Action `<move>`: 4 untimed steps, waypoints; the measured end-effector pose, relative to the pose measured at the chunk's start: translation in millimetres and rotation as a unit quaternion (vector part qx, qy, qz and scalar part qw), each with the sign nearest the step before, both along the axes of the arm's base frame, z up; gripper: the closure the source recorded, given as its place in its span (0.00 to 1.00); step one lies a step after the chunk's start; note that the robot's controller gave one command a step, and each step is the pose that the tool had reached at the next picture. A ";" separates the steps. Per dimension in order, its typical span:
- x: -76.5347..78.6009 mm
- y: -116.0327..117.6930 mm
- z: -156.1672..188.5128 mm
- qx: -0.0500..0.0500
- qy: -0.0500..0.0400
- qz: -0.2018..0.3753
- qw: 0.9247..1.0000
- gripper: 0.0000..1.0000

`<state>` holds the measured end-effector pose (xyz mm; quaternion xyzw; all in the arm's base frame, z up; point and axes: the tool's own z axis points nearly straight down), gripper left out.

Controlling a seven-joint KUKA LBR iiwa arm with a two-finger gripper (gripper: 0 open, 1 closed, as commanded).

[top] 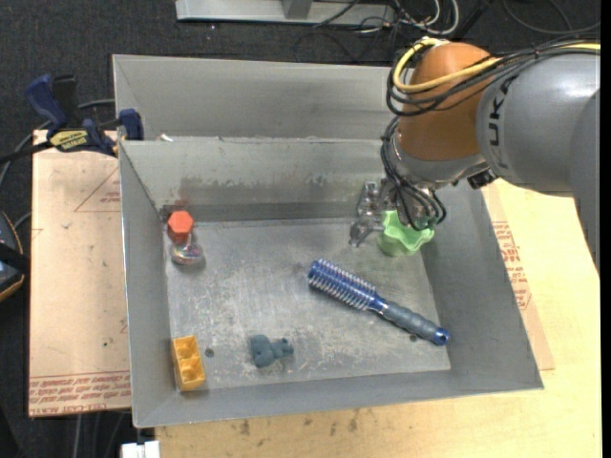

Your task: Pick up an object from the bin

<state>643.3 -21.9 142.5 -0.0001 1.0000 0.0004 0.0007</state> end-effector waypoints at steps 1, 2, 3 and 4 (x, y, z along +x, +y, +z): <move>0.0 0.1 0.0 0.000 0.000 0.000 1.000 0.00; -32.3 11.9 -36.9 -0.002 -0.009 0.155 0.988 0.00; -70.9 -4.4 -43.3 -0.001 -0.014 0.138 0.990 0.00; -71.6 -5.1 -43.6 -0.001 -0.013 0.127 0.992 0.00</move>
Offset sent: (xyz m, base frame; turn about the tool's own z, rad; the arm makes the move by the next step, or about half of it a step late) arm 0.0000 0.0000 0.0000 0.0000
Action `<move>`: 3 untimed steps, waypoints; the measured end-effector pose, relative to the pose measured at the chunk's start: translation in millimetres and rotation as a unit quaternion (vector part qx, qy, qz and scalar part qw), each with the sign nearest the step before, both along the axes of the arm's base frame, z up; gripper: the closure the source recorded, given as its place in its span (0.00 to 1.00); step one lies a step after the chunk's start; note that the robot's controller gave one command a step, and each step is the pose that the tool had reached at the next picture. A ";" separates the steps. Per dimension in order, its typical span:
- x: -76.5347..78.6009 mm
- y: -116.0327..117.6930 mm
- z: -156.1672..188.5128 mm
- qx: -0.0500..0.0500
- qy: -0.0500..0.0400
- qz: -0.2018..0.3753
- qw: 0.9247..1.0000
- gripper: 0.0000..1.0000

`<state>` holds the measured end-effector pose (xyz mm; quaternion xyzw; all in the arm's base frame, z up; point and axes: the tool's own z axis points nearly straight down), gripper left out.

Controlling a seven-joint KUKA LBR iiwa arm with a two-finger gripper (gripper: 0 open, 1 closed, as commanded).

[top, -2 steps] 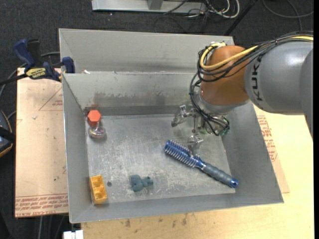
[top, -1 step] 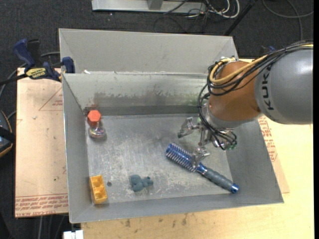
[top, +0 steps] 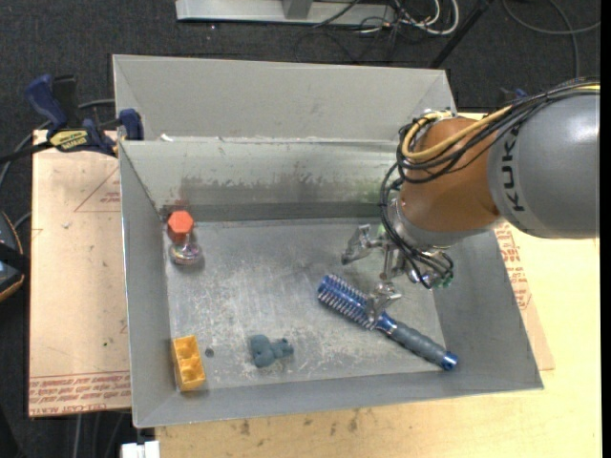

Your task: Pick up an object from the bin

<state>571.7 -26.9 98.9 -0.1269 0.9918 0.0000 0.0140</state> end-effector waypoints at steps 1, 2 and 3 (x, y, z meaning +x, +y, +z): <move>0.3 0.7 0.1 0.000 0.001 0.002 1.000 0.00; -0.6 0.1 -0.4 -0.002 0.000 0.060 0.998 0.00; -0.3 0.4 -0.5 -0.002 0.001 0.068 0.998 0.00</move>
Offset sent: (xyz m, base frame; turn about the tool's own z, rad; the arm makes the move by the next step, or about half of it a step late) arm -0.0518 0.0007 -0.0289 -0.0236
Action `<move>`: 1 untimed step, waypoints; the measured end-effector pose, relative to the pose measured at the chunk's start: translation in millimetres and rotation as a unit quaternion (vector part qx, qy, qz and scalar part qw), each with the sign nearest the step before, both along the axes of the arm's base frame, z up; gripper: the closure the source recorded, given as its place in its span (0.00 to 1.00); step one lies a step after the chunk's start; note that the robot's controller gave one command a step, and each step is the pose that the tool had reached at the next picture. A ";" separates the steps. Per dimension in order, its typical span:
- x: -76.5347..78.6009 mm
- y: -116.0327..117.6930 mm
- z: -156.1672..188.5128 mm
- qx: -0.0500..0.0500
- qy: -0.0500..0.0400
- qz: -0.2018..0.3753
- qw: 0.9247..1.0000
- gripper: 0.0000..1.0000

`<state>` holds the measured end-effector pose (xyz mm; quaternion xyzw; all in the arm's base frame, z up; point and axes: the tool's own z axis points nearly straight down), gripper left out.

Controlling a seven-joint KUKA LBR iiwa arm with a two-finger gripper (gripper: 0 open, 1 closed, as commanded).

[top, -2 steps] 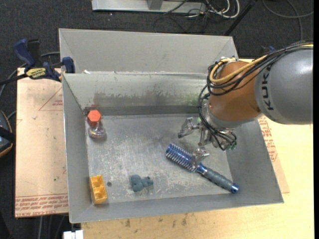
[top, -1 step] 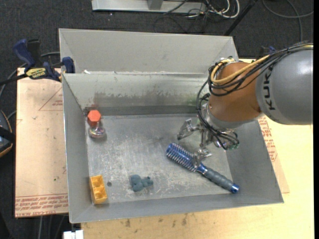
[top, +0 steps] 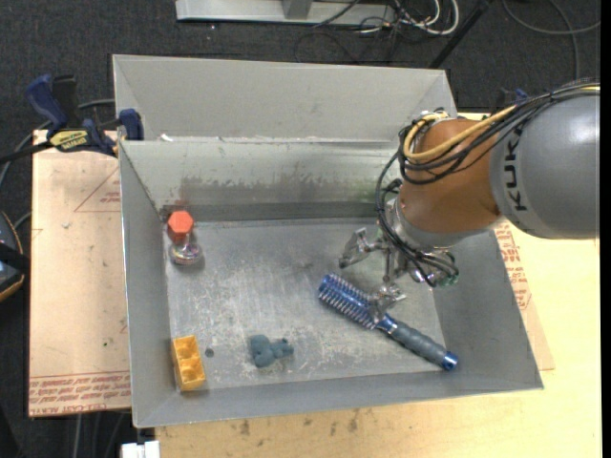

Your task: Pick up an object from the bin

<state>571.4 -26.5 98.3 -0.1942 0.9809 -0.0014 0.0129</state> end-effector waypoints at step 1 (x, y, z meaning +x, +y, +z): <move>-41.5 1.9 -18.7 -0.006 0.008 0.387 0.922 0.00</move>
Offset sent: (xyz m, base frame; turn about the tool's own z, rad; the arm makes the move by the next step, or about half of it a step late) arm -0.0433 0.0006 -0.0198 -0.7989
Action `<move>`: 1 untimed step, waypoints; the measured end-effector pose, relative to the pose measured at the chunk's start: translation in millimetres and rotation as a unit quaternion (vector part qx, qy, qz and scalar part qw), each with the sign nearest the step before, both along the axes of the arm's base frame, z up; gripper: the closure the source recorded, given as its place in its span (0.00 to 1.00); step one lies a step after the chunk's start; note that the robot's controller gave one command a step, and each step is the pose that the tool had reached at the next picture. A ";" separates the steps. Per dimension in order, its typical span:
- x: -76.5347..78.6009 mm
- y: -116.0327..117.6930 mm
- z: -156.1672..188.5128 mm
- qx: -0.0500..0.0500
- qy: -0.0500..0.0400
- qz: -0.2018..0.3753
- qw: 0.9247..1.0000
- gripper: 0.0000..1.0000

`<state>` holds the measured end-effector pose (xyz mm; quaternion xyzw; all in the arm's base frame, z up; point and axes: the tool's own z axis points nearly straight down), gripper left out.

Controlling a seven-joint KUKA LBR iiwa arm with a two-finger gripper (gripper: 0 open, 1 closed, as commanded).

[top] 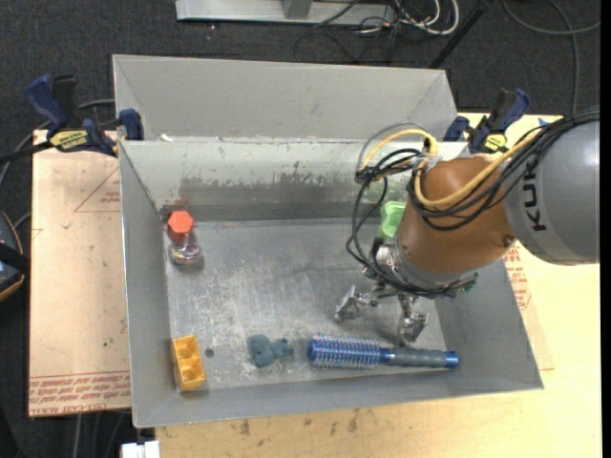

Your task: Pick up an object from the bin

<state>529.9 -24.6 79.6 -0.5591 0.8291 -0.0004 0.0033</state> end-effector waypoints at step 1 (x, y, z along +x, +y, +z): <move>-41.4 11.9 53.4 0.000 0.002 -0.029 1.000 0.00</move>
Offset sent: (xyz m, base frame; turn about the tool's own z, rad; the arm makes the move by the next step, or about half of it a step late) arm -0.0411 0.0101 0.0513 0.0588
